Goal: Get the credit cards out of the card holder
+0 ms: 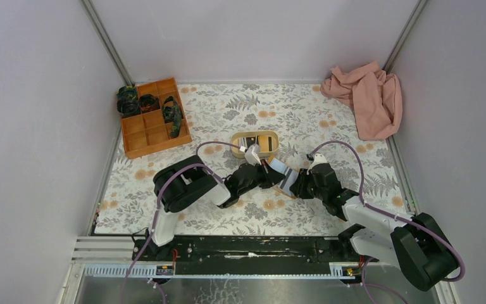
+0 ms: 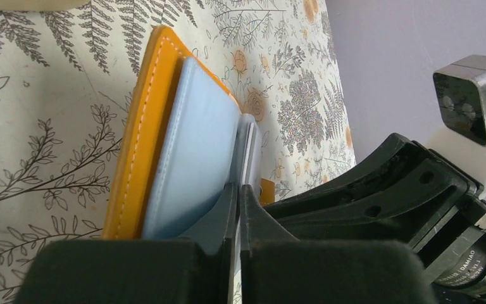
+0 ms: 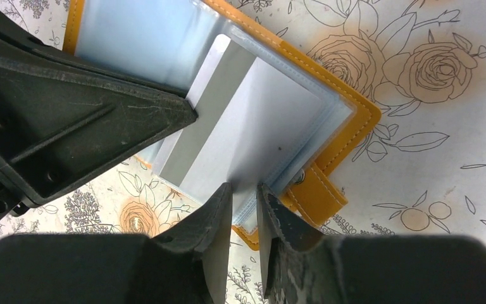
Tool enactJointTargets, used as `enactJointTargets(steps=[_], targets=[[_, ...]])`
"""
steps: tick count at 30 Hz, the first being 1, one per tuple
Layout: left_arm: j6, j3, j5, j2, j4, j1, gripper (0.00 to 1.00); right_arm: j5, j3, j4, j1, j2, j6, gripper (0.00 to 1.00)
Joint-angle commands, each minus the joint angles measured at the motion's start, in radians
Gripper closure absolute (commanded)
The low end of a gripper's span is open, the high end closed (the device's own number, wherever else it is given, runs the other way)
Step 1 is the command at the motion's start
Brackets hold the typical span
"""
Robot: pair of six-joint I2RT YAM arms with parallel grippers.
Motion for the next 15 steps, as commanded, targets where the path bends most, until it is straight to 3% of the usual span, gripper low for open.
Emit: enactJointTargets(steps=[1,10,15], targets=[[-0.027,-0.025,0.211,-0.048,0.106,-0.057,1.00,0.000,0.012,0.016,0.008,0.020,0.011,0.73],[0.014,-0.117,0.164,-0.148,0.055,0.000,0.99,0.010,0.012,0.011,0.008,0.013,0.012,0.73],[0.048,-0.142,0.138,-0.194,-0.011,0.012,0.83,0.015,0.010,0.012,0.008,0.004,0.012,0.69]])
